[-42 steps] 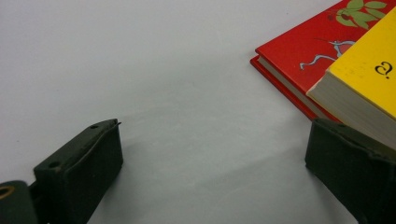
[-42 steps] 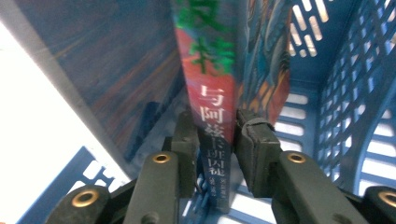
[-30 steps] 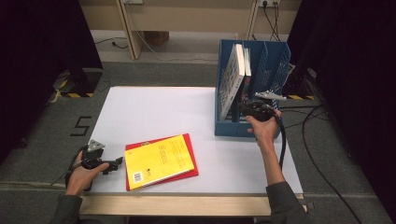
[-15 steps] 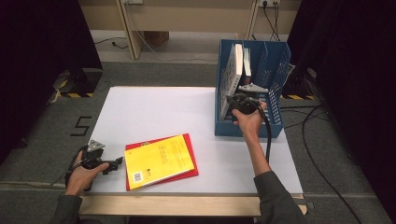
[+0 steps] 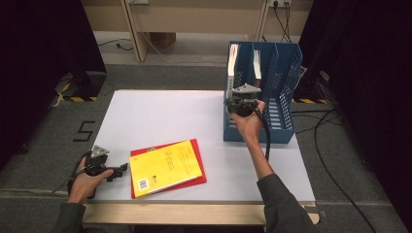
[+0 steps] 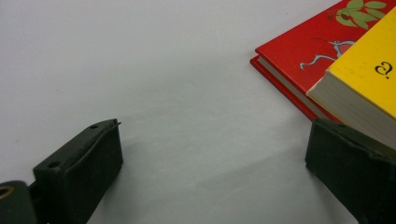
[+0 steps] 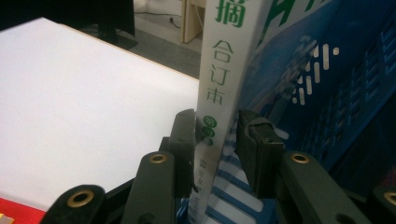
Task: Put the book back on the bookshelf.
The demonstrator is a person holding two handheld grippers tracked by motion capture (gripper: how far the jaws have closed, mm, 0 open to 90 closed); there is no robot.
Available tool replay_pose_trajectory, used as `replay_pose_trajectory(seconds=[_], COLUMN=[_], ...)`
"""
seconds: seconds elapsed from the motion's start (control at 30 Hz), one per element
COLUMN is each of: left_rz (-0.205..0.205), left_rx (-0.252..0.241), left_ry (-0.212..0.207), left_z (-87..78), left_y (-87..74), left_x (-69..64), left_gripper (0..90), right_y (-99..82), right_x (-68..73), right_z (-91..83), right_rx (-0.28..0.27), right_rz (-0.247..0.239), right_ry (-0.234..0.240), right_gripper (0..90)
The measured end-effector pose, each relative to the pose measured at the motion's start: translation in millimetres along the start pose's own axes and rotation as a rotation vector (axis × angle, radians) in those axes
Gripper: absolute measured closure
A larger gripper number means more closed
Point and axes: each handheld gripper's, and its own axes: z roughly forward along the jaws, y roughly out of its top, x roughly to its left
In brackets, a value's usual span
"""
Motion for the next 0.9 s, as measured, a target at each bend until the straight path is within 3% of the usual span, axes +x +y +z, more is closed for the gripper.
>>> replay_pose_trajectory(seconds=[0.1,0.33,0.4,0.5,0.7,0.9], left_rz=[0.000,-0.001,-0.001,-0.001,-0.001,-0.001], left_rx=[0.000,-0.001,0.000,0.000,0.000,-0.001], left_ry=[0.000,0.000,0.000,0.000,-0.001,0.000], left_z=[0.0,0.1,0.0,0.0,0.0,0.0], left_y=[0.0,0.1,0.0,0.0,0.0,-0.1], left_x=[0.0,-0.1,0.0,-0.1,0.0,0.0], left_gripper=[2.9,2.9,2.9,2.9,2.9,2.9], right_y=[0.3,-0.4,1.4,0.7,-3.9,-9.6], right_x=[0.6,-4.7,-3.1,-3.6,-5.2,-6.3], right_z=[0.7,4.4,4.6,4.5,4.6,-3.1], right_rx=[-0.002,-0.019,-0.008,-0.012,-0.014,-0.013], right_rz=[-0.002,0.051,0.032,0.041,0.087,0.080], right_ry=[0.000,0.022,0.013,0.015,0.042,0.044], right_gripper=[68.4,68.3,68.1,67.9,57.0,51.9])
